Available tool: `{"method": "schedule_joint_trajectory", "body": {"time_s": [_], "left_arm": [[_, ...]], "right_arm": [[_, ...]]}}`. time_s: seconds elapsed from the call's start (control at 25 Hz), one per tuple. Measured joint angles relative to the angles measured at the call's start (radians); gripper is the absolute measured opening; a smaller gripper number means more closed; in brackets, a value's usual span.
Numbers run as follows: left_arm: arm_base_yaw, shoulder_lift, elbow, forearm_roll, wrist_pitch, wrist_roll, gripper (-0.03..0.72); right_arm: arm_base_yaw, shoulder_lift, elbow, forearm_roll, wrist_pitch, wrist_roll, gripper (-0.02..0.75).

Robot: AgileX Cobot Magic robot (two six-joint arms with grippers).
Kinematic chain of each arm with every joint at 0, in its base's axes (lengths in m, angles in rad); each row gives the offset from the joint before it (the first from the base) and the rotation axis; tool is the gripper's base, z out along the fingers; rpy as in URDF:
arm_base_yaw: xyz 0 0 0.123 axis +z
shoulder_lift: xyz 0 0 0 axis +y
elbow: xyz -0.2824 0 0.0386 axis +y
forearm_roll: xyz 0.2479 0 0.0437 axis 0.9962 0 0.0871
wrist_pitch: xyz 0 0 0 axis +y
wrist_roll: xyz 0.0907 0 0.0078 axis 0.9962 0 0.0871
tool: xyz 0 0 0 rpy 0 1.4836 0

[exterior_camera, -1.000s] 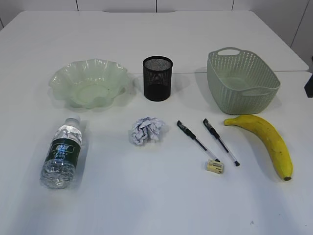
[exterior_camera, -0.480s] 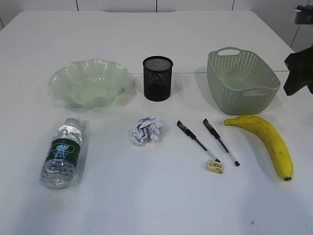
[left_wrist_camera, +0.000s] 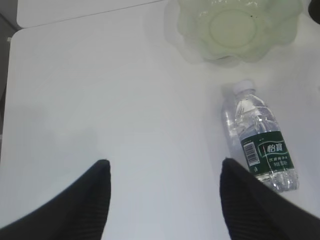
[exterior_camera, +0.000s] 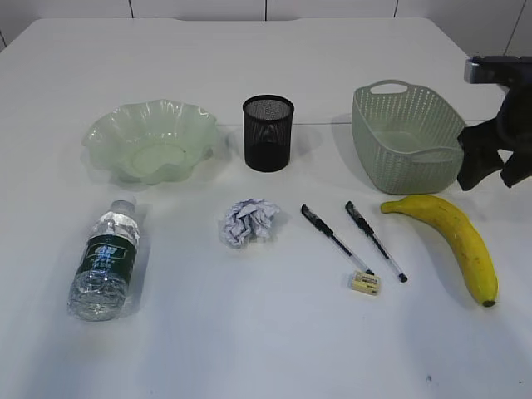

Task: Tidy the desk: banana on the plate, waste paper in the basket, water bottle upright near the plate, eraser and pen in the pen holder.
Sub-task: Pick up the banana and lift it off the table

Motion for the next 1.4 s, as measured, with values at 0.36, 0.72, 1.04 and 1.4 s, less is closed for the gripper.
{"method": "schedule_joint_trajectory", "body": {"time_s": [0.36,0.72,1.04,1.4], "left_arm": [[0.000,0.000,0.000,0.000,-0.002,0.000,0.483],[0.000,0.000,0.000,-0.020,0.007,-0.004,0.478],[0.000,0.001,-0.005,-0.027,0.008,-0.004,0.478],[0.000,0.001,-0.006,-0.039,0.008,-0.004,0.474]], "right_arm": [[0.000,0.122,-0.095,0.000,-0.017,-0.027,0.512],[0.000,0.187,-0.151,0.022,-0.017,-0.052,0.512],[0.000,0.224,-0.151,0.060,-0.005,-0.069,0.512],[0.029,0.265,-0.153,0.073,-0.001,-0.110,0.513]]}}
